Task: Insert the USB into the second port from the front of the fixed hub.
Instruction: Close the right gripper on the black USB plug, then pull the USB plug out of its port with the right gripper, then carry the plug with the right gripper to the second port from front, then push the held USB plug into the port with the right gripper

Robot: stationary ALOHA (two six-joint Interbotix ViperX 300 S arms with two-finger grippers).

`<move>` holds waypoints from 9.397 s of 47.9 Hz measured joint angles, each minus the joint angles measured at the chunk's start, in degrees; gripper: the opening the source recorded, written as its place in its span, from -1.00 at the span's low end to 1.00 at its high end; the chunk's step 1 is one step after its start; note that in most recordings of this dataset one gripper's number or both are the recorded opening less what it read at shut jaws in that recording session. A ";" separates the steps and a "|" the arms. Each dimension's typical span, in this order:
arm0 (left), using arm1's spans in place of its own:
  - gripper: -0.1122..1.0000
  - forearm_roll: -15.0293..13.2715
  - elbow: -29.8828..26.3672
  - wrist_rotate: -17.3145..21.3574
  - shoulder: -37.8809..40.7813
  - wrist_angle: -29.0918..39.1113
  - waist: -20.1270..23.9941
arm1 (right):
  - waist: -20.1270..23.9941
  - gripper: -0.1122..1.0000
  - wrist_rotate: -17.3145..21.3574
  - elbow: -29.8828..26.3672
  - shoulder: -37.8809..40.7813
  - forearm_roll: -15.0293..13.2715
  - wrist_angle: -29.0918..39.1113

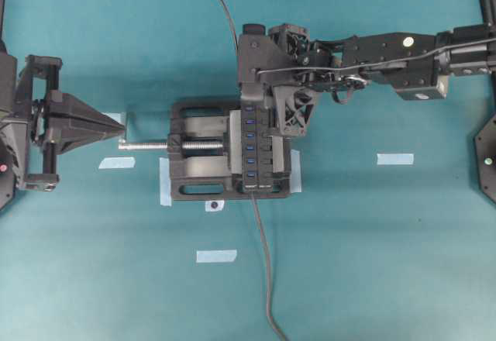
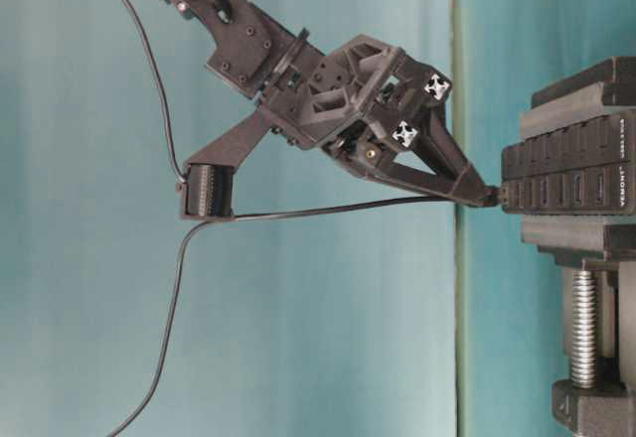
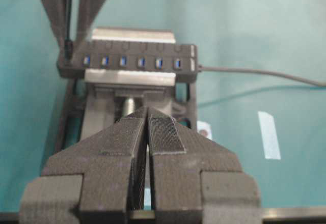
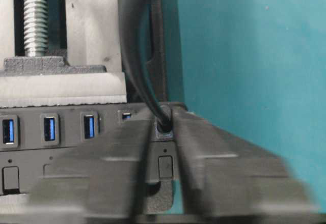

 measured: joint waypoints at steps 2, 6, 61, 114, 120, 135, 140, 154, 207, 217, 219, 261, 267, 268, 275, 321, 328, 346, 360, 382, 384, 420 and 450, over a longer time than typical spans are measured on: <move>-0.79 -0.09 0.00 0.00 0.00 -0.09 -0.09 | 0.00 -0.59 -0.09 -0.09 0.00 0.00 0.00; -0.79 0.00 0.00 0.00 -0.09 -0.09 0.00 | 0.00 -0.62 0.00 -0.09 0.00 0.00 0.00; -0.79 -0.09 0.88 0.00 -0.35 -0.97 0.00 | 0.88 -0.62 4.92 -0.88 -8.26 1.85 5.80; -0.79 -0.09 1.14 -1.85 -0.35 -2.11 0.00 | 6.86 -0.62 7.56 -3.43 -8.35 3.78 12.92; -0.79 -0.09 1.14 -1.85 -0.26 -2.11 0.00 | 7.91 -0.62 9.05 -3.52 -8.09 3.78 12.22; -0.79 0.00 1.14 -1.85 -0.26 -2.20 0.09 | 10.02 -0.62 9.40 -3.16 -7.03 3.78 10.46; -0.79 -0.09 1.14 -1.85 -0.26 -2.11 0.09 | 10.37 -0.62 9.40 -3.16 -6.59 3.87 10.28; -0.79 -0.09 1.14 -1.85 -0.35 -2.11 0.00 | 10.63 -0.62 9.32 -1.58 -6.24 3.78 8.44; -0.79 0.00 1.14 -1.85 -0.44 -2.11 0.00 | 11.69 -0.62 9.32 0.79 -3.08 3.78 3.08; -0.79 -0.09 1.14 -1.93 -0.35 -2.20 0.00 | 11.69 -0.62 9.32 0.79 -2.55 3.78 3.08; -0.79 -0.09 1.14 -1.93 -0.35 -2.20 0.09 | 11.69 -0.62 9.40 0.70 -2.55 3.78 3.08; -0.79 -0.09 1.14 -1.93 -0.44 -2.20 0.00 | 11.78 -0.62 9.40 0.88 -2.37 3.43 4.13; -0.79 0.00 1.14 -1.93 -0.44 -2.20 0.09 | 11.78 -0.62 9.32 0.88 -2.37 3.16 4.66; -0.79 0.00 1.14 -1.93 -0.44 -2.11 0.09 | 11.69 -0.62 9.32 0.88 -2.37 3.08 4.75; -0.79 0.00 1.14 -1.85 -0.44 -2.20 0.00 | 11.78 -0.62 9.40 0.88 -2.20 2.81 4.75; -0.79 0.00 1.14 -2.02 -0.44 -2.20 0.00 | 11.78 -0.62 9.32 0.26 -1.05 2.02 6.94; -0.79 -0.09 1.14 -1.93 -0.35 -2.20 0.00 | 11.69 -0.62 9.32 0.00 -0.70 2.02 7.12; -0.79 0.00 1.14 -2.02 -0.44 -2.20 0.09 | 11.69 -0.62 9.32 -1.05 0.09 2.02 8.70; -0.79 0.00 1.14 -2.02 -0.35 -2.20 0.09 | 11.69 -0.62 9.32 -1.14 0.18 2.02 9.40; -0.79 -0.09 1.14 -2.02 -0.44 -2.20 0.00 | 11.69 -0.65 9.32 -1.49 0.44 2.02 9.58; -0.79 0.00 1.14 -2.02 -0.35 -2.20 0.09 | 11.78 -0.65 9.23 -1.58 0.44 2.02 9.84; -0.79 -0.09 1.14 -2.02 -0.44 -2.20 0.09 | 11.78 -0.32 9.23 -2.99 0.62 2.02 12.30; -0.79 -0.09 1.14 -2.02 -0.44 -2.20 0.00 | 11.60 0.44 9.23 -2.99 0.62 1.93 11.16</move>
